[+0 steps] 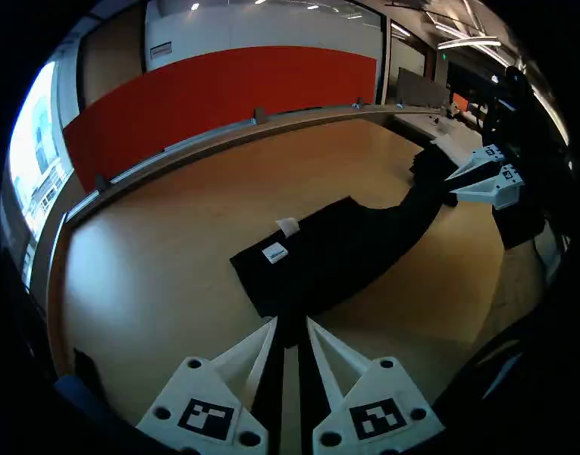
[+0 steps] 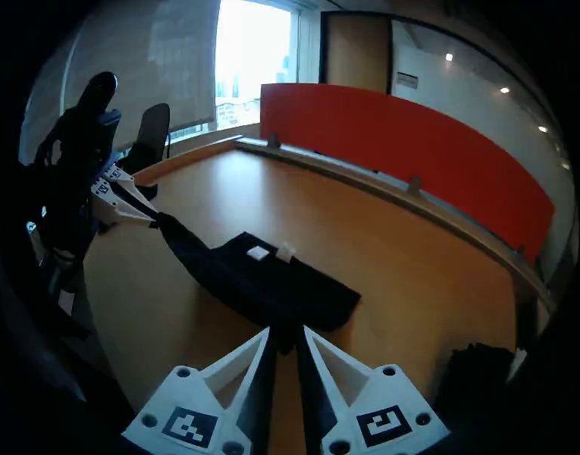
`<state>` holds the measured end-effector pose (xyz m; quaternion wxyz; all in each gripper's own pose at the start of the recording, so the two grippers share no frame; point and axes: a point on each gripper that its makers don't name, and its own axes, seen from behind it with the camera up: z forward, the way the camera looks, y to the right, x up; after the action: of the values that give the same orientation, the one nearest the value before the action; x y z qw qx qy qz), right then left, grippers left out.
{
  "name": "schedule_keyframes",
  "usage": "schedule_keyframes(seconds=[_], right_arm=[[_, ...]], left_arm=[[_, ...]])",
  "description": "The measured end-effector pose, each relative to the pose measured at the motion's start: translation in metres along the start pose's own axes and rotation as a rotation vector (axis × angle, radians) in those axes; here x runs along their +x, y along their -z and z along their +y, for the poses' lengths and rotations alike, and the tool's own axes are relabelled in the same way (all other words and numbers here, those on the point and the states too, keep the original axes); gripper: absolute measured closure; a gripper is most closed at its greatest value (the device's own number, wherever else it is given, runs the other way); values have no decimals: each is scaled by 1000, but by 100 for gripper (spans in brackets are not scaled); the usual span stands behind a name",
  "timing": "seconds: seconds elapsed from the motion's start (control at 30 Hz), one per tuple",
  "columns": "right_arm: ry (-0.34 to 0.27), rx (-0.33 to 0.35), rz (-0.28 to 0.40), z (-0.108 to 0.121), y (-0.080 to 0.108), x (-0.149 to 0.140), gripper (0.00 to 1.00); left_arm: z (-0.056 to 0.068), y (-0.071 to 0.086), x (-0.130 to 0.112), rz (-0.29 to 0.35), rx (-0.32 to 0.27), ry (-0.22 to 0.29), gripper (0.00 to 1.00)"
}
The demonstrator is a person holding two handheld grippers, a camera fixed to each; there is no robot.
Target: Fold towel
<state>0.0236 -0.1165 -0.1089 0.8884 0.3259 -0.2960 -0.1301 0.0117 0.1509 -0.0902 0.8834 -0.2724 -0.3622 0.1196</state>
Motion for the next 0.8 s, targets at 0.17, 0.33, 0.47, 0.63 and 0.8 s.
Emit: schedule_keyframes(seconds=[0.17,0.33,0.47,0.63,0.8], right_arm=[[4,4,12,-6,8,8,83],[5,7,24,-10,16,13,83],[1,8,34,-13,22,17,83],[3,9,34,-13,27,18,83],[5,9,31,-12,26,17,83]], left_arm=[[-1,8,3,5,3,5,89],[0,15,6,10,7,3,89],[2,21,7,11,8,3,89],[5,26,8,14,6,7,89],[7,27,8,11,7,10,89]])
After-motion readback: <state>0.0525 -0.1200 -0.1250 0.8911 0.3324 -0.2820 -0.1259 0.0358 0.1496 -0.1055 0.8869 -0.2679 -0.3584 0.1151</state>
